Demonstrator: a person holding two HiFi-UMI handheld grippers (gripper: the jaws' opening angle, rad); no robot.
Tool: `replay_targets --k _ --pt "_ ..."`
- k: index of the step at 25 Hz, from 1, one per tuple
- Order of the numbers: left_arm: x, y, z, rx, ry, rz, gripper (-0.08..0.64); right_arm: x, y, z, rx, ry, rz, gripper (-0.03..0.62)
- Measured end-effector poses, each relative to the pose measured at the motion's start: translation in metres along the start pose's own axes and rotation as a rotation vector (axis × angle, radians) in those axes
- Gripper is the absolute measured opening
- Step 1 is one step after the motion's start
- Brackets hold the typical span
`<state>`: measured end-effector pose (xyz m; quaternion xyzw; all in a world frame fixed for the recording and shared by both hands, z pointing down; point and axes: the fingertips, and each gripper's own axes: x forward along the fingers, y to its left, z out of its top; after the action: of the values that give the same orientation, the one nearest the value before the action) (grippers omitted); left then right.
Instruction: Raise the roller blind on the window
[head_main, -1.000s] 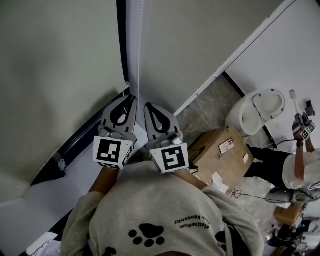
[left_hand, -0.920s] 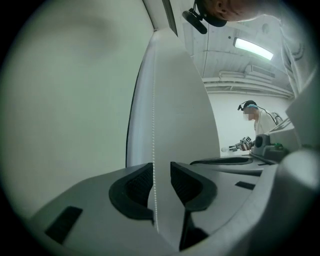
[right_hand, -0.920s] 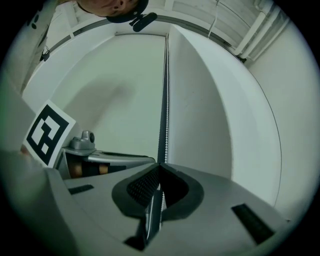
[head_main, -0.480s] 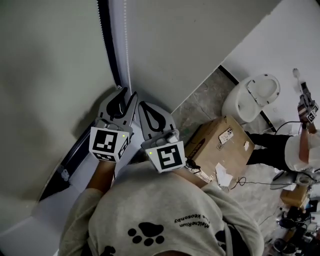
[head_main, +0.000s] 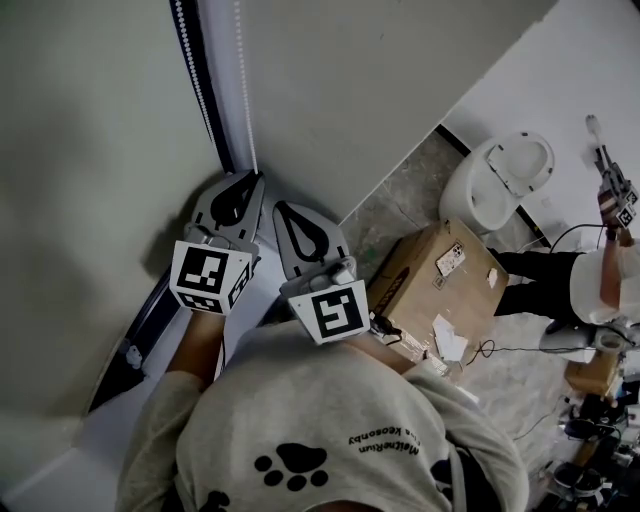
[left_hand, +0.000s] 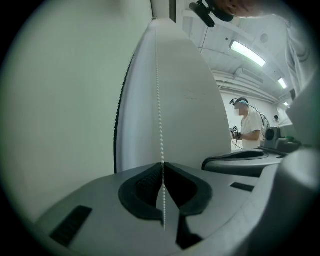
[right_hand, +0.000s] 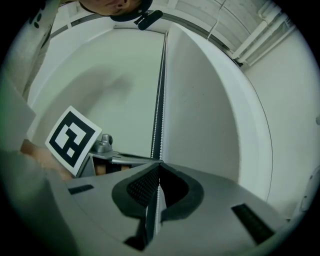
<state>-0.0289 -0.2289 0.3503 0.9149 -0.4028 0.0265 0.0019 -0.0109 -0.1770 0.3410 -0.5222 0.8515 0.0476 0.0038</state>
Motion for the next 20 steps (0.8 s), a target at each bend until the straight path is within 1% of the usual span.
replay_targets --k 2,6,8,10,12,20 --pt "-0.001 -0.003 0.0 -0.001 0.009 -0.022 0.02 0.0 0.0 0.003 0.004 -0.009 0.004 0.009" --pt "-0.007 -0.013 -0.004 0.045 0.033 -0.046 0.018 0.0 0.002 0.018 -0.022 -0.039 0.037 0.011" --pt "-0.01 -0.018 -0.008 0.03 0.04 -0.054 0.018 0.002 0.004 0.028 -0.023 -0.049 0.058 0.012" --pt "-0.014 -0.023 -0.011 0.014 0.041 -0.055 0.018 0.004 0.006 0.038 -0.017 -0.058 0.082 0.025" --pt "-0.018 -0.028 -0.013 0.008 0.035 -0.051 0.018 0.005 0.008 0.046 -0.024 -0.058 0.1 0.077" --pt "-0.034 -0.039 -0.014 0.029 0.034 -0.028 0.018 0.015 0.014 0.073 -0.027 -0.065 0.14 0.072"
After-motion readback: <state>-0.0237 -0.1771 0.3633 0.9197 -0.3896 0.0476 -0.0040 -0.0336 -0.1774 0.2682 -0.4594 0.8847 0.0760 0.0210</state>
